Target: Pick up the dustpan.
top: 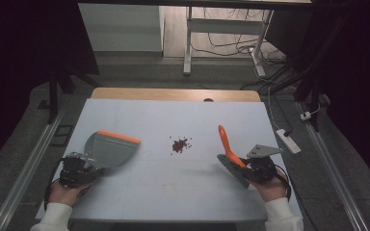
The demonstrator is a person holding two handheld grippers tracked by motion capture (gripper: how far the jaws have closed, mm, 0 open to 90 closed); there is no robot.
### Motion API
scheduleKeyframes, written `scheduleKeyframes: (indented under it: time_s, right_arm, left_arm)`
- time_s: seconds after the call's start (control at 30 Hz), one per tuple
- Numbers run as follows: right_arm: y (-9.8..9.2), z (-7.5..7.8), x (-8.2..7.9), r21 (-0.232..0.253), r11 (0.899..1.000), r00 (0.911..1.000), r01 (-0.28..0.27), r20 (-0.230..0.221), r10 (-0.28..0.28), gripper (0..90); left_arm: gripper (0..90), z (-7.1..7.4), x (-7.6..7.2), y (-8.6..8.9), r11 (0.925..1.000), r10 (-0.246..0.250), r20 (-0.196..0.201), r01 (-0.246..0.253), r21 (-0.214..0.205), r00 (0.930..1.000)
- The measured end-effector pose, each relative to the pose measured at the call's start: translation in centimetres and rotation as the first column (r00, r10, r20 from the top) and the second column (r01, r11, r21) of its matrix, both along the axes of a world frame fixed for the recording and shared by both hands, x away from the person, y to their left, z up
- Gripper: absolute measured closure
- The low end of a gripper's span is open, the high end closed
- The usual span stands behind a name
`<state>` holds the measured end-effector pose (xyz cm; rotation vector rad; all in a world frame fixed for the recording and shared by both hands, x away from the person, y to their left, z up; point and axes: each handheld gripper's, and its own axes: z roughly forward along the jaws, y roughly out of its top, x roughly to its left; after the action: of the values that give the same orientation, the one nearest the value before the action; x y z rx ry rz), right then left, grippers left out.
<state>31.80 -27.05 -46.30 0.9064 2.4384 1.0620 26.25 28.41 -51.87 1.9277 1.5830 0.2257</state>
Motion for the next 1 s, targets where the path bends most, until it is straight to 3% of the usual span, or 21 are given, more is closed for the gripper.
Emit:
scheduleKeyframes:
  time_s: [0.23,0.43,0.7,0.8,0.9,1.0]
  right_arm:
    - [-0.1,0.1,0.0,0.006,1.000,1.0000,0.007,0.003,-0.007,70.3]
    - [0.0,0.0,0.0,0.003,1.000,1.0000,0.005,0.000,-0.005,70.3]
    - [-0.2,0.4,0.0,0.095,0.995,0.9997,0.012,-0.022,-0.010,70.4]
    - [0.0,0.4,0.1,0.104,0.994,0.9998,0.016,-0.013,-0.014,70.4]
    - [0.2,0.7,-0.2,0.106,0.994,0.9997,0.025,0.005,-0.026,70.3]
    - [0.2,0.8,-0.3,0.102,0.994,0.9994,0.029,0.013,-0.031,70.4]
  left_arm:
    - [62.4,0.6,-0.2,0.2,0.9993,-0.034,0.073,0.035,-0.013,0.9968]
    - [62.4,0.8,-0.3,0.5,0.9985,-0.048,0.102,0.050,-0.020,0.9937]
    - [62.3,1.1,0.3,0.6,0.9953,-0.093,0.140,0.096,-0.014,0.9857]
    - [62.3,1.3,0.0,0.6,0.9916,-0.121,0.161,0.127,-0.026,0.9795]
    - [62.4,1.4,0.1,0.4,0.9895,-0.131,0.171,0.139,-0.038,0.9766]
    - [62.4,1.3,0.3,0.2,0.9900,-0.134,0.148,0.139,-0.023,0.9798]
